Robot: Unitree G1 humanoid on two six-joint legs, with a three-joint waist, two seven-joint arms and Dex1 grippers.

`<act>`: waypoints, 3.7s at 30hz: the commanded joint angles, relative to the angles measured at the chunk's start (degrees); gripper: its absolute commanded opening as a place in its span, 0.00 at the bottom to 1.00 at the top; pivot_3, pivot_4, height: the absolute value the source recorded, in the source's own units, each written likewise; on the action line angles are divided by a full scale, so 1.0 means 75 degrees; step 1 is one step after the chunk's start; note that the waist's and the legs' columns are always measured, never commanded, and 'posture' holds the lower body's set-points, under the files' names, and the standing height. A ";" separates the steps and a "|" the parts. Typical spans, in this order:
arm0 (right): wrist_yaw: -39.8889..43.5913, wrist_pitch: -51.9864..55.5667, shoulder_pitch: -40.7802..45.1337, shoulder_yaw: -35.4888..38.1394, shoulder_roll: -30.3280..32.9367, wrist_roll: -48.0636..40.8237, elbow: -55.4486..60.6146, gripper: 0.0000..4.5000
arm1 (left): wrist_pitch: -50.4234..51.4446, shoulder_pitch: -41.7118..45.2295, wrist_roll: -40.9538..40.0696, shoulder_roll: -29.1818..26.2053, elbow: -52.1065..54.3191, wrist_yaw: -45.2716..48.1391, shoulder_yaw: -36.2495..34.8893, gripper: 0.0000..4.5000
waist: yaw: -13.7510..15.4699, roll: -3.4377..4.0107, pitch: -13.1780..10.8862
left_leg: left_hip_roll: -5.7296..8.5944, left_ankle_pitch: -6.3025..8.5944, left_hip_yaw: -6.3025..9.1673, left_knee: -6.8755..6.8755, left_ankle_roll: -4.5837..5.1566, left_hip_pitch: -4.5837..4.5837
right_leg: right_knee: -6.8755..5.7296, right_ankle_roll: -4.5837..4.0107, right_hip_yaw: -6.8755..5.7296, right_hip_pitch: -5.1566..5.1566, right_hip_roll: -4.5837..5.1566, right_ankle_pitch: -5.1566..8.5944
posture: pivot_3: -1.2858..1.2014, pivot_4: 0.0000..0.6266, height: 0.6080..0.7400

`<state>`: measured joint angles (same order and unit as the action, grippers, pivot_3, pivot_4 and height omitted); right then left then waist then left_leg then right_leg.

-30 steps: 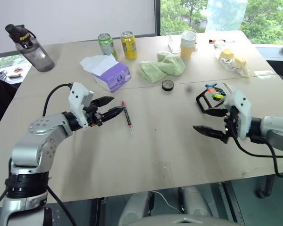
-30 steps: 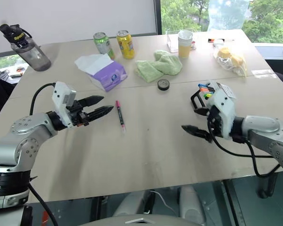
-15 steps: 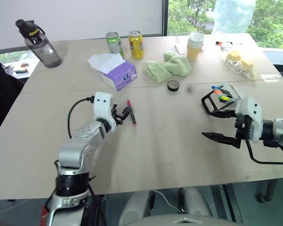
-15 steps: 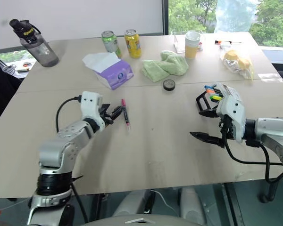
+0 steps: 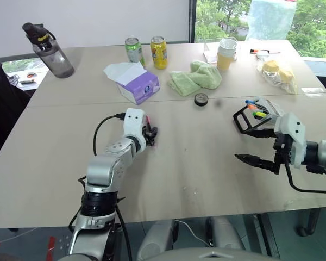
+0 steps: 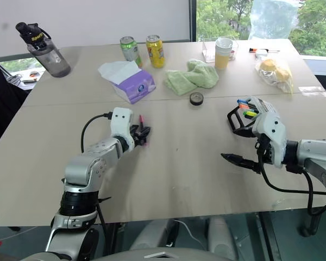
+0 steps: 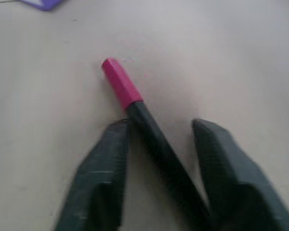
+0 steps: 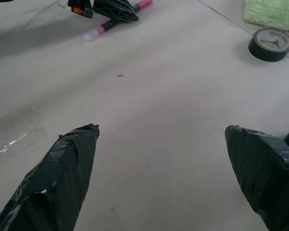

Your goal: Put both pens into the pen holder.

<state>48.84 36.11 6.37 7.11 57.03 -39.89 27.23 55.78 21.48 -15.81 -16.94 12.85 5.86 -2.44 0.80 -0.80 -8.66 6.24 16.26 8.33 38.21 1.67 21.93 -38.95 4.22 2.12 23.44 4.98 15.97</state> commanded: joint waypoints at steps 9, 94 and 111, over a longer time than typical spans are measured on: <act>0.0082 0.0082 0.0172 0.0144 -0.0127 0.0151 0.0218 0.99 | 0.0385 -0.0288 0.0196 0.0049 0.0079 0.0098 0.0113 0.02 | 0.0006 -0.0001 0.0001 | 0.0002 0.0001 -0.0001 0.0001 0.0002 0.0002 | 0.0003 0.0001 0.0000 0.0000 0.0002 -0.0001 | 0.52 0.24 1.00; 0.1516 -0.1624 0.6338 -0.3425 -0.0060 0.4234 -0.2613 0.01 | -0.2256 0.0830 -0.3286 -0.2872 0.0950 0.6359 0.0191 0.99 | -0.0207 -0.0008 -0.0019 | 0.0007 0.0000 0.0030 0.0010 0.0001 0.0105 | 0.0015 -0.0004 -0.0045 0.0091 0.0011 -0.0004 | 0.52 0.24 1.00; 0.1909 -0.1380 0.6418 -0.2794 -0.0316 0.4519 -0.2659 0.01 | -0.2304 0.0697 -0.3372 -0.2787 0.1067 0.6343 0.0137 0.99 | -0.0219 -0.0008 -0.0019 | 0.0007 0.0000 0.0033 0.0012 0.0001 0.0109 | 0.0013 -0.0004 -0.0047 0.0092 0.0012 -0.0005 | 0.52 0.24 1.00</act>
<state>62.98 26.04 53.10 -16.86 54.16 -6.73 6.75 39.57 26.76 -40.63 -37.87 18.59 53.43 0.17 -0.84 -0.86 -8.80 6.30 16.26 8.57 38.30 1.68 22.75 -38.85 4.18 1.77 24.13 5.07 15.94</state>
